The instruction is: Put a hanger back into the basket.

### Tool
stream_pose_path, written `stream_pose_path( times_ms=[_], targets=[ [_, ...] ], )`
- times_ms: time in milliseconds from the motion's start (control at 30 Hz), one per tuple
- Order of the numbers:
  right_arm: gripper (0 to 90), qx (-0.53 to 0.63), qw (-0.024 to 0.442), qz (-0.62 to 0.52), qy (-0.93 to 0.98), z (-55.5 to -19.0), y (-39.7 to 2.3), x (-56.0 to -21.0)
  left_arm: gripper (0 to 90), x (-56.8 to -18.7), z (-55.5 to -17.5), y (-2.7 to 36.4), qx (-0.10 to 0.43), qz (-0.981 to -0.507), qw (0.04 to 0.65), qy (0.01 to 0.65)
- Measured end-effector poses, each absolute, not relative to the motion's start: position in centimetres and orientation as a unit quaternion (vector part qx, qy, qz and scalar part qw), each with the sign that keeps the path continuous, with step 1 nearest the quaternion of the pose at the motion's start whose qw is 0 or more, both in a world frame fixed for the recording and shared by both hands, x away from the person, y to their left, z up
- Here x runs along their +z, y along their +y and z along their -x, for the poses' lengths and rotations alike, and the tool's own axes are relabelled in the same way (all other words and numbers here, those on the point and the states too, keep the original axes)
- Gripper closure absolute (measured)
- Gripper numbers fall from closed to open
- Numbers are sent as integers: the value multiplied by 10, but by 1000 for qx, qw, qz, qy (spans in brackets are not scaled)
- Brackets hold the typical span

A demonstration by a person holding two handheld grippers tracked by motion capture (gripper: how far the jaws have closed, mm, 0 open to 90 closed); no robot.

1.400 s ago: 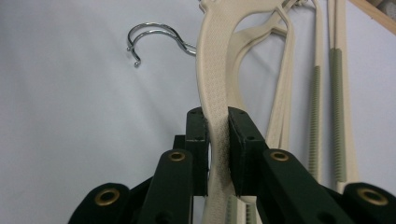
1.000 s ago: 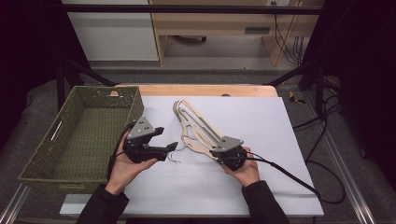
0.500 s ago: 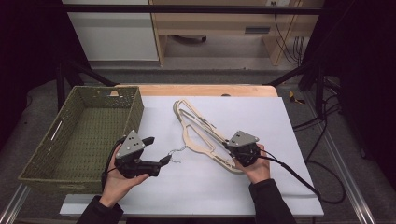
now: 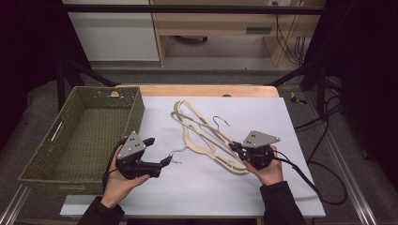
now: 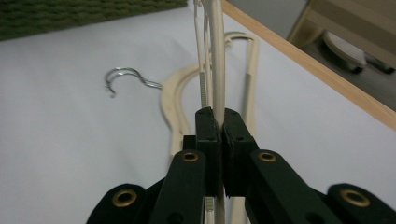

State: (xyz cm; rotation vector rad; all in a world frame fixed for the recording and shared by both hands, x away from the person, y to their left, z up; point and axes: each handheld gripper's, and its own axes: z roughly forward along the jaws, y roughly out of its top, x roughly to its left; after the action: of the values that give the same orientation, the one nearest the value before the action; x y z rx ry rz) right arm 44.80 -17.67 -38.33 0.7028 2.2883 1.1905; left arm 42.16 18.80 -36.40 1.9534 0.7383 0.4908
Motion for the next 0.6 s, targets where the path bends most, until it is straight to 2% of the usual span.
stream_pose_path(
  times_ms=[100, 167, 400, 567, 600],
  targets=[
    [875, 444, 209, -241, 837, -444, -172, -381, 155, -364, -421, 187, 201, -801, 477, 299],
    [875, 458, 172, -220, 844, -439, -163, -378, 153, -363, -421, 186, 202, -802, 477, 297],
    [875, 466, 123, -178, 858, -429, -144, -377, 154, -363, -418, 182, 199, -805, 479, 288],
    [875, 465, 94, -147, 868, -422, -133, -377, 209, -367, -418, 175, 182, -822, 470, 266],
    [875, 464, 89, -139, 871, -421, -130, -377, 255, -369, -418, 172, 172, -830, 465, 256]
  ],
)
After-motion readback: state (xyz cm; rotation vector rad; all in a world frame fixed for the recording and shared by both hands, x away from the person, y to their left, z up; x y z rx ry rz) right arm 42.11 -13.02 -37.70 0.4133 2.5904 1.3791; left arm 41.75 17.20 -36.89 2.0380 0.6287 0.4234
